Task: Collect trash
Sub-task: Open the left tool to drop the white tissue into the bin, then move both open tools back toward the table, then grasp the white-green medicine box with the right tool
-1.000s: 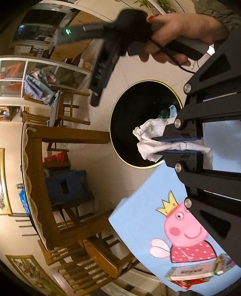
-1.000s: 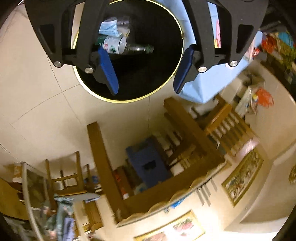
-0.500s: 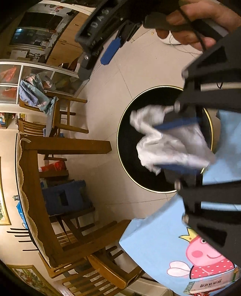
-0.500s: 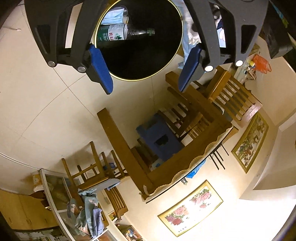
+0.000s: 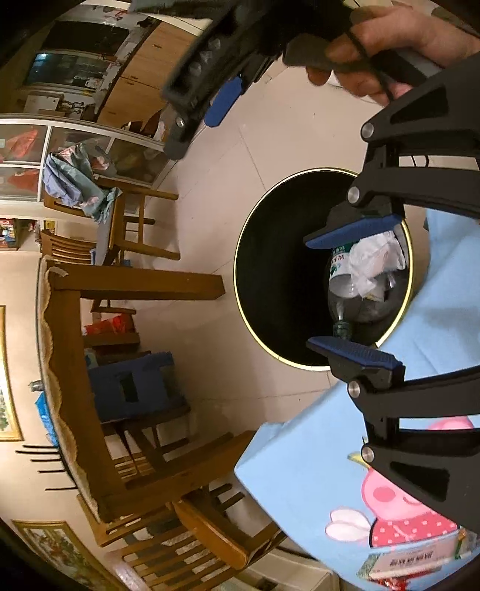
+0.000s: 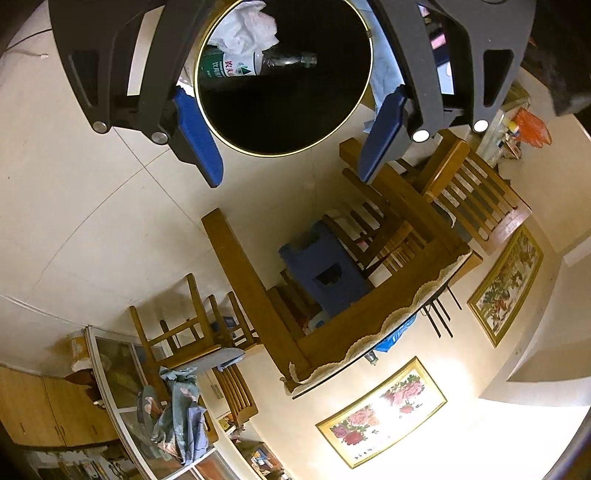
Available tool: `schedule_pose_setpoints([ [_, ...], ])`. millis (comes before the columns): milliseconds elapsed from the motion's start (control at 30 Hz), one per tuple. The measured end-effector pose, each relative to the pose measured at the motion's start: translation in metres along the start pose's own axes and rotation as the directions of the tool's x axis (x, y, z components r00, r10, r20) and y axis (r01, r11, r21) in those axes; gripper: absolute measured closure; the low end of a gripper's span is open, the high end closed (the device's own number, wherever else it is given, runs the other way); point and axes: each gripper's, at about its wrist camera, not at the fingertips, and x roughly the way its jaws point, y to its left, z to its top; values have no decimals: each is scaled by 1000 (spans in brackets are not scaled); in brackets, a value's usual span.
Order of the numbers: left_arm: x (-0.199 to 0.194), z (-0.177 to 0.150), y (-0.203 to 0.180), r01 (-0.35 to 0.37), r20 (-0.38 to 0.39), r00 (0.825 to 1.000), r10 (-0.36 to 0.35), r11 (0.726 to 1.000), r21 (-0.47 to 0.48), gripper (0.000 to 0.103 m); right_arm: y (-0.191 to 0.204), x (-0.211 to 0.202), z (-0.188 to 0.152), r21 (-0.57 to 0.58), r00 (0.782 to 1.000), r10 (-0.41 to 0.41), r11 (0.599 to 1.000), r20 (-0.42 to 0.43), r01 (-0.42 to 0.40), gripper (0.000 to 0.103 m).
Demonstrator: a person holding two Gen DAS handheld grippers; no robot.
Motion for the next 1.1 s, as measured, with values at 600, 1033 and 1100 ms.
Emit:
schedule_pose_setpoints([
  [600, -136, -137, 81, -333, 25, 942, 335, 941, -58, 6, 115, 4, -66, -402, 990, 117, 905, -73, -136, 19],
  [1033, -225, -277, 266, -606, -186, 786, 590, 675, -420, 6, 318, -23, -194, -484, 778, 273, 653, -566, -582, 15],
  [1100, -240, -290, 284, -614, -197, 774, 602, 638, -464, 6, 354, -26, -211, -457, 731, 285, 626, -620, -632, 14],
])
